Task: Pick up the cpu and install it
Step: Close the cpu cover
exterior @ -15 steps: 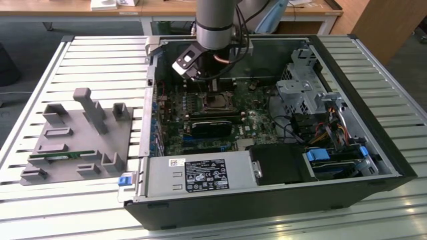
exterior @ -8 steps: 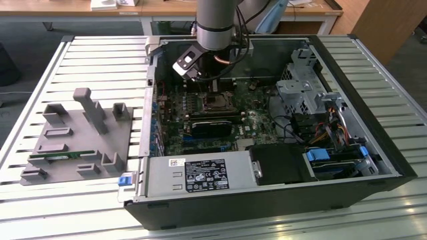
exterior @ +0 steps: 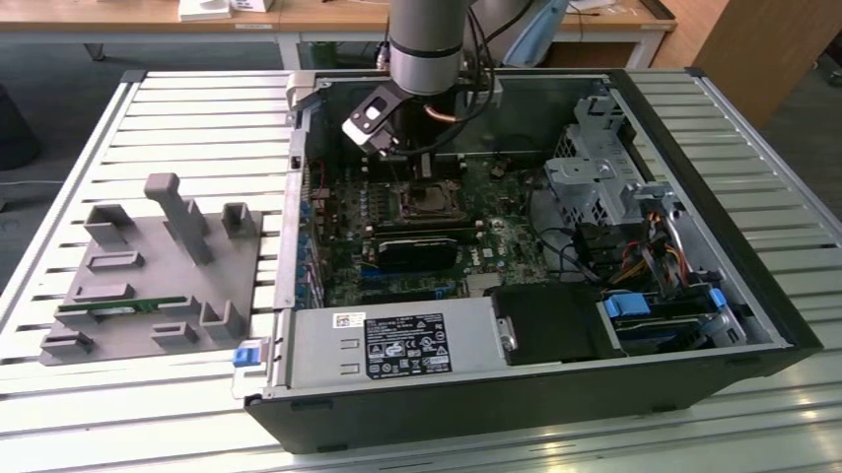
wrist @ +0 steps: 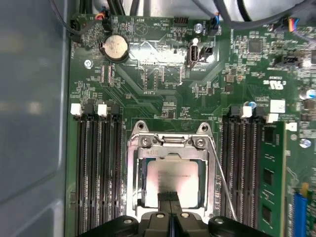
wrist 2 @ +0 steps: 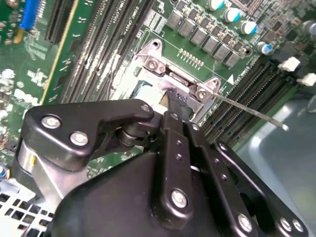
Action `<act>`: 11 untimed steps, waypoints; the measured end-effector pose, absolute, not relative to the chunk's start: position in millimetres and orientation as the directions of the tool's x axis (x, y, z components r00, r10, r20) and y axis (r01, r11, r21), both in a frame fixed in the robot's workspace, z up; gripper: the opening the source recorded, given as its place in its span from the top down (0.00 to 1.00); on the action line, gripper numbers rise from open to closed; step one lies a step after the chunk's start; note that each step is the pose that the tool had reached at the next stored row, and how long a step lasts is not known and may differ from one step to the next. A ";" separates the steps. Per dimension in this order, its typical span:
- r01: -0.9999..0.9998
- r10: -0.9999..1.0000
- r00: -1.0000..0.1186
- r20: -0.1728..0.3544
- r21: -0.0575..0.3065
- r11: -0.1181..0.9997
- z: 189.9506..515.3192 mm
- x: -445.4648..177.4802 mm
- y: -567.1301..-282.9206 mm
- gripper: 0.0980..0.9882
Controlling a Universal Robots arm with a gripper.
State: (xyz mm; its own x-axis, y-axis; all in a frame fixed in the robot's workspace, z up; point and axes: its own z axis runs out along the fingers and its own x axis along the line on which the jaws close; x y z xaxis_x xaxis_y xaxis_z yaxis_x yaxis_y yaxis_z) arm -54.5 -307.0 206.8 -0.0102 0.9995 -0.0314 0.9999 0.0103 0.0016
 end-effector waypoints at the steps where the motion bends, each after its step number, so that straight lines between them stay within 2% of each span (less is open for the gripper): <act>1: 1.000 0.999 -0.010 -0.031 0.002 0.010 209.1 -54.5 -307.0 0.99; 11: 1.000 0.999 -0.010 -0.031 0.002 0.010 210.3 -49.4 -307.1 0.99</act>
